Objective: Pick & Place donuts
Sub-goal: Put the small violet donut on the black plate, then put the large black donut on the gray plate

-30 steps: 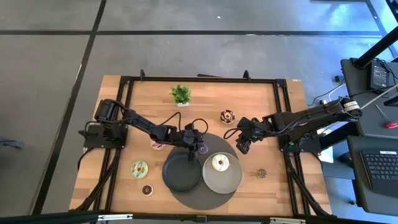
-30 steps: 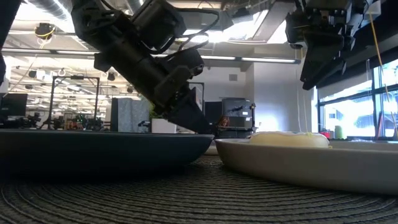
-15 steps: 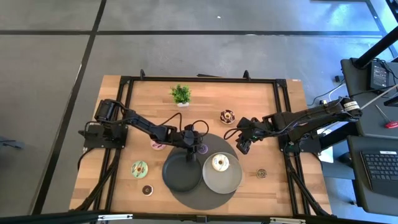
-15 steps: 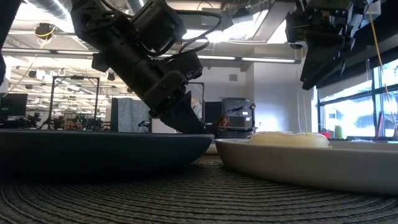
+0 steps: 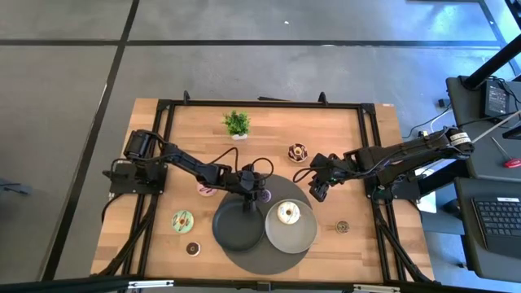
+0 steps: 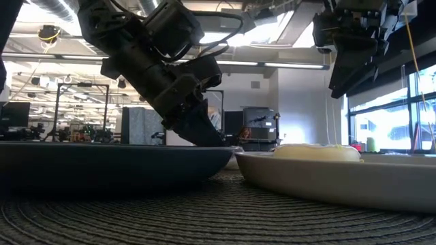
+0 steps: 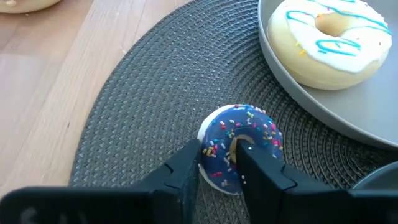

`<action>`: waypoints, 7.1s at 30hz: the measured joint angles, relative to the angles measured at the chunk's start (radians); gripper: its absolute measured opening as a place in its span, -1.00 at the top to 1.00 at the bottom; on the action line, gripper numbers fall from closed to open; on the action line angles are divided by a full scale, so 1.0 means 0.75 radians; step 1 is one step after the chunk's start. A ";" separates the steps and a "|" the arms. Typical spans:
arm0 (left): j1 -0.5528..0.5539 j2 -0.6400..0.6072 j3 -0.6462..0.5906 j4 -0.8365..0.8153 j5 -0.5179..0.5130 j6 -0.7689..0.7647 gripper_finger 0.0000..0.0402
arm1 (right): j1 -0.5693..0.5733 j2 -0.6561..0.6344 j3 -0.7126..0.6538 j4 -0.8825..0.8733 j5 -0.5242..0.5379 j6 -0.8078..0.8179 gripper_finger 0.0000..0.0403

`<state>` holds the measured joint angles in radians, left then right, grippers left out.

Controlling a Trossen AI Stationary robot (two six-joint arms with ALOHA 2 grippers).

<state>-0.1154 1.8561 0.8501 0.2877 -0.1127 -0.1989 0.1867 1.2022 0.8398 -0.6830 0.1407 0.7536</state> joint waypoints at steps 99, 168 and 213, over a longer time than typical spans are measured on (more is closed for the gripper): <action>-0.315 -0.275 0.001 -0.663 0.083 -0.384 0.53 | -0.005 0.000 -0.001 0.092 0.066 0.002 0.28; -0.181 -0.639 0.002 -0.558 -0.281 -0.439 0.47 | -0.649 0.513 0.000 0.384 -0.056 -0.061 0.04; -0.181 -0.639 0.002 -0.560 -0.280 -0.414 0.46 | -0.418 0.241 -0.001 0.447 -0.168 -0.268 0.81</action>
<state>-0.2512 1.3769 0.8513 -0.1322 -0.3229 -0.5095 -0.1271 1.3830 0.8391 -0.3476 0.0146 0.5522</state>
